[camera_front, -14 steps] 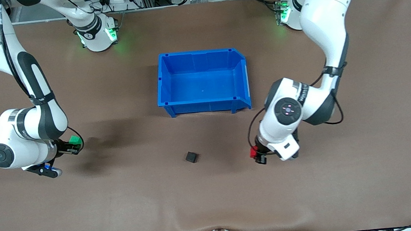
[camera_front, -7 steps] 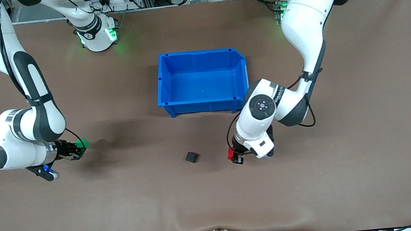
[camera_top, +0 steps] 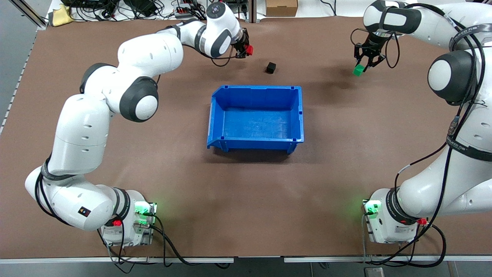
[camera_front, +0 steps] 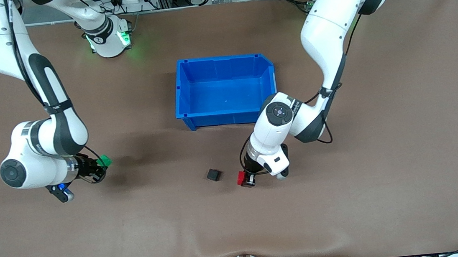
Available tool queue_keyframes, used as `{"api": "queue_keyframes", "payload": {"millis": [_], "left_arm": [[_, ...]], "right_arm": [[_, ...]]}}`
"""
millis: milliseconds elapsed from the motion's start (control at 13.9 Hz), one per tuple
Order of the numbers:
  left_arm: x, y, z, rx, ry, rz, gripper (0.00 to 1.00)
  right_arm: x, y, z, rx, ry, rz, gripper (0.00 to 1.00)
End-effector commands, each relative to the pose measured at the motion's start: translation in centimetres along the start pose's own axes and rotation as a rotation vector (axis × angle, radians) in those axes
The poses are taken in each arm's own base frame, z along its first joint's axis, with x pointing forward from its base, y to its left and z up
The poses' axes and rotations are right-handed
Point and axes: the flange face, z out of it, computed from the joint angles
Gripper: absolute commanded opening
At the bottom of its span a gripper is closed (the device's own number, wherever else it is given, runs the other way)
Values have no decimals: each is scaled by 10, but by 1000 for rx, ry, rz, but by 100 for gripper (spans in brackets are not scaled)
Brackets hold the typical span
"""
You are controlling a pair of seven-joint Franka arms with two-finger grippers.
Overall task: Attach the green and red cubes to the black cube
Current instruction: 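Carry the red cube with the left gripper toward the black cube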
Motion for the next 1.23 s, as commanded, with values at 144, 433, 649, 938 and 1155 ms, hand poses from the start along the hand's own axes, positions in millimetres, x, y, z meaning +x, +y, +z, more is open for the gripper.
{"api": "queue_keyframes", "payload": {"millis": [144, 433, 649, 938, 1155], "left_arm": [[-27, -12, 27, -77, 15, 76, 0], [-44, -28, 45, -108, 9, 115, 0], [-48, -34, 55, -119, 4, 128, 0], [-51, -33, 67, -154, -8, 126, 0], [-57, -34, 65, -173, -19, 132, 0]], "right_arm": [[-12, -41, 10, 32, -28, 142, 0], [-26, -57, 22, 79, -110, 269, 0], [-36, -73, 25, 77, -110, 333, 0], [-54, -101, 29, 90, -135, 461, 0], [-64, -118, 43, 90, -128, 515, 0]]}}
